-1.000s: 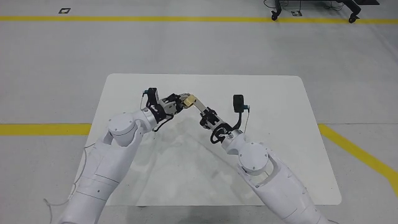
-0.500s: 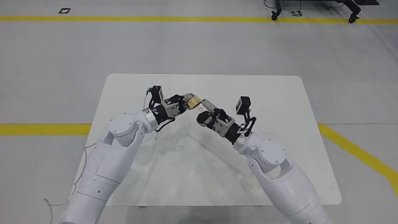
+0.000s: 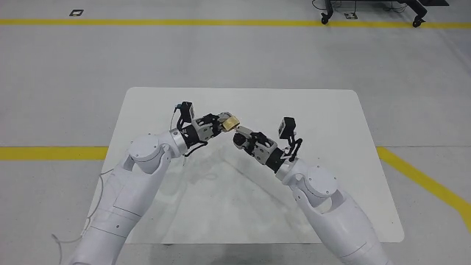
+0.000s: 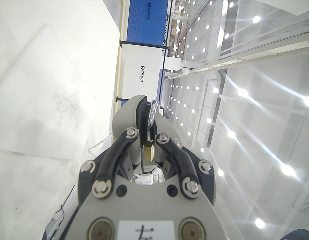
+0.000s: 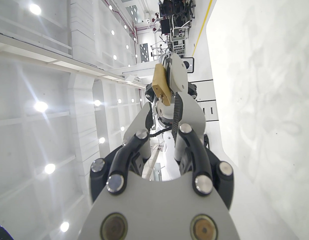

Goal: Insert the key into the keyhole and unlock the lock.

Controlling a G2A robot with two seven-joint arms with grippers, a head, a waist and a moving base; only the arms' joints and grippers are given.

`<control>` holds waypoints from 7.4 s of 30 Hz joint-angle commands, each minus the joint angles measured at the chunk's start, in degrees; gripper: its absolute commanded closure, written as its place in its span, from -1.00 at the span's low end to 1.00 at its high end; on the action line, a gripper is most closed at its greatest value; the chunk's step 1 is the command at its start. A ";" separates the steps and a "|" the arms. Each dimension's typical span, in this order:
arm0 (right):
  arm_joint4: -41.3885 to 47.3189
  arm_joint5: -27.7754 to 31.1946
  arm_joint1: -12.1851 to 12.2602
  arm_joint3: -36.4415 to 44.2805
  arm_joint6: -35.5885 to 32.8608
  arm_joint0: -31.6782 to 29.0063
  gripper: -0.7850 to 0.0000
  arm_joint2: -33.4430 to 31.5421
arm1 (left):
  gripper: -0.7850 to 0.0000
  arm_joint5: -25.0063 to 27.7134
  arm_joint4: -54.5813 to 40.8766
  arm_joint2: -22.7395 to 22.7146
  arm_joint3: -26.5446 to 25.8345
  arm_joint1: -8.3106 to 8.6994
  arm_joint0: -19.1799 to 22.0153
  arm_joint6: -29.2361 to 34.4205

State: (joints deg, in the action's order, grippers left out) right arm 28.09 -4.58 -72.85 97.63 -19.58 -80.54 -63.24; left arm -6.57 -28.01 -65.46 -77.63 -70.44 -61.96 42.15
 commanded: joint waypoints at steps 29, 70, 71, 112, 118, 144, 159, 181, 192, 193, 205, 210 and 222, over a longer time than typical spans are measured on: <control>29.13 -3.53 -1.57 -10.38 -14.99 3.25 1.00 -2.33 | 1.00 6.40 3.64 0.22 -1.39 0.22 -0.48 1.67; 3.96 -1.61 -0.70 -1.19 -0.67 0.50 1.00 -0.86 | 1.00 7.10 3.20 -0.47 -1.70 0.18 -1.01 0.56; 3.57 -1.51 -0.74 -1.11 -0.16 0.53 1.00 -0.76 | 1.00 7.04 3.23 -0.46 -1.69 0.18 -1.00 0.60; -23.93 12.29 -2.05 0.22 12.92 0.35 1.00 5.28 | 1.00 -15.07 -18.77 -1.49 2.63 -0.85 0.01 1.52; -12.81 14.90 -1.59 2.24 4.76 -2.65 0.55 2.38 | 1.00 -7.76 -13.54 -1.70 1.18 -0.59 -0.31 0.42; 7.58 4.95 -2.06 -4.39 -6.05 2.11 1.00 0.08 | 1.00 -2.71 -9.83 -0.95 0.26 -0.29 -0.41 4.56; 22.67 2.70 -2.68 -8.84 -13.65 2.98 1.00 -1.10 | 1.00 1.76 -6.24 -0.84 -1.13 -0.13 -1.08 3.66; 27.65 3.05 -0.54 -3.64 -24.61 -4.13 -1.00 -14.43 | 1.00 9.31 12.00 -1.21 -4.90 0.82 -2.91 -2.12; 12.48 3.58 1.55 10.95 -17.49 -14.61 -1.00 -26.49 | 1.00 -2.45 38.58 11.31 -8.62 0.95 0.15 7.79; 12.48 3.58 1.55 10.95 -17.49 -14.61 -1.00 -26.49 | 1.00 -3.26 39.04 12.14 -8.35 0.72 0.74 7.37; 12.48 3.58 1.55 10.95 -17.49 -14.61 -1.00 -26.49 | -0.51 -5.53 40.87 14.18 -3.12 -0.43 4.06 3.53; 12.48 3.58 1.55 10.95 -17.49 -14.61 -1.00 -26.49 | -1.00 -3.67 37.06 9.34 -6.33 0.29 1.52 0.60; 12.48 3.58 1.55 10.95 -17.49 -14.61 -1.00 -26.49 | -1.00 8.41 42.12 -10.25 -25.80 3.89 -9.45 -11.04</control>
State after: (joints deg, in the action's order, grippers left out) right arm 40.57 -0.99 -71.30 108.58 -37.07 -95.15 -89.74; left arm 1.48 13.24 -74.36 -101.64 -66.74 -70.42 31.70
